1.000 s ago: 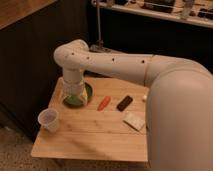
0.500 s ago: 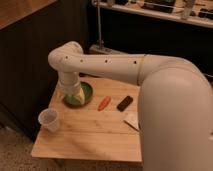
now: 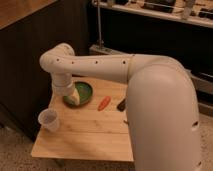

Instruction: Place the ceramic cup in the ceramic bowl

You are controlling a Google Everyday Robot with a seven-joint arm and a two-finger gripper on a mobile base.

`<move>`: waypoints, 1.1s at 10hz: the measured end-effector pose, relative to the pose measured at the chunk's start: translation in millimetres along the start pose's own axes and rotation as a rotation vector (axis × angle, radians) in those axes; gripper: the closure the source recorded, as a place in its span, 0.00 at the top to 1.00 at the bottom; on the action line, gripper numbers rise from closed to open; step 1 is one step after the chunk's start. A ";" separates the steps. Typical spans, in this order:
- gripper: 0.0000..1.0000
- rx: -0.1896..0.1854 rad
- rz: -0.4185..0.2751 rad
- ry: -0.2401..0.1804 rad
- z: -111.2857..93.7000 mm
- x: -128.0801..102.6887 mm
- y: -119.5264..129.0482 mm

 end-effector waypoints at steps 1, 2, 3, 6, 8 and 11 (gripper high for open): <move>0.70 0.004 -0.008 -0.001 2.9 0.1 -3.6; 0.70 0.006 -0.019 -0.003 5.7 -0.3 -12.3; 0.70 0.005 -0.031 -0.005 9.7 -1.2 -19.5; 0.70 0.003 -0.034 -0.005 16.4 -0.7 -18.4; 0.70 0.005 -0.045 -0.007 25.9 -5.0 -30.5; 0.70 0.003 -0.044 -0.003 31.8 -4.6 -31.4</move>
